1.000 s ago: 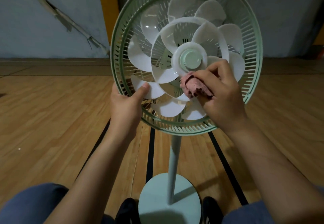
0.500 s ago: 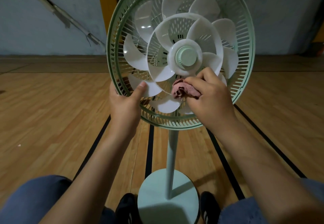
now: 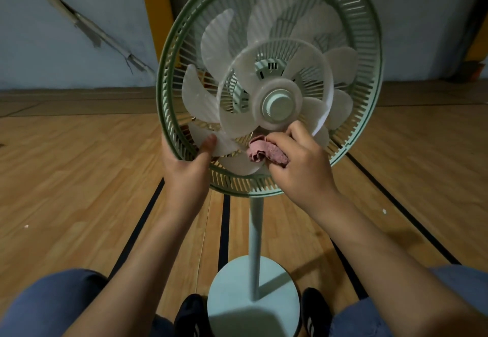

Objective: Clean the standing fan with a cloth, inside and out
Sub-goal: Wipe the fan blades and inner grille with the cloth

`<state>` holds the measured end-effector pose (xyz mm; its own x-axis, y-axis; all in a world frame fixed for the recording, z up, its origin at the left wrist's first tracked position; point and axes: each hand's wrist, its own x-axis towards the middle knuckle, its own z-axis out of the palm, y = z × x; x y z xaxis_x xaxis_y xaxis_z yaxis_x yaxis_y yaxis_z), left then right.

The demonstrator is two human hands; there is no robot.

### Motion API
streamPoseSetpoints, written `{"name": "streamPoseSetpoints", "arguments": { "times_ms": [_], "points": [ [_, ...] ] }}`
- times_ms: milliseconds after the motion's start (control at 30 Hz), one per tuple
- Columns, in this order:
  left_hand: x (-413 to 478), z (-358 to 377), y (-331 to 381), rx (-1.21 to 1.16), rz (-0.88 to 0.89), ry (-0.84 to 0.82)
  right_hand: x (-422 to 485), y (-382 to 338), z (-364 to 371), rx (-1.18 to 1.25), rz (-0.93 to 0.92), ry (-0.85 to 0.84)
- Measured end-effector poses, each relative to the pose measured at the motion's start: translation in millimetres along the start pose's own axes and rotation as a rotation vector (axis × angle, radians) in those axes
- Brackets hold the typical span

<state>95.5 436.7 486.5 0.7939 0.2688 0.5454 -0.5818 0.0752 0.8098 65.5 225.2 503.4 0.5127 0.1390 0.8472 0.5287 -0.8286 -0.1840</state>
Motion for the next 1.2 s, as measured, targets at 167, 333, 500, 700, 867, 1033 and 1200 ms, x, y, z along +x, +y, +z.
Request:
{"name": "streamPoseSetpoints", "arguments": {
  "times_ms": [167, 333, 500, 700, 867, 1033, 1200],
  "points": [
    [-3, -1, 2, -0.006, -0.004, -0.006, -9, 11, 1, -0.096, -0.073, 0.075],
    [-5, -5, 8, 0.006, 0.001, -0.036, -12, 25, -4, -0.168, -0.114, 0.248],
    [-1, -3, 11, 0.0, -0.036, -0.019, -15, 13, 4, -0.132, -0.096, 0.209],
    [5, 3, 15, -0.025, -0.116, 0.016, -10, 6, 8, -0.005, -0.008, 0.181],
    [16, 7, 23, -0.042, -0.22, 0.065, 4, 4, 3, 0.027, -0.007, 0.191],
    [14, 8, 28, -0.028, -0.234, 0.065, 16, 2, -2, 0.048, 0.012, 0.149],
    [10, 5, 26, -0.039, -0.242, 0.043, 14, 1, -11, -0.03, -0.037, 0.165]
  ]
}}
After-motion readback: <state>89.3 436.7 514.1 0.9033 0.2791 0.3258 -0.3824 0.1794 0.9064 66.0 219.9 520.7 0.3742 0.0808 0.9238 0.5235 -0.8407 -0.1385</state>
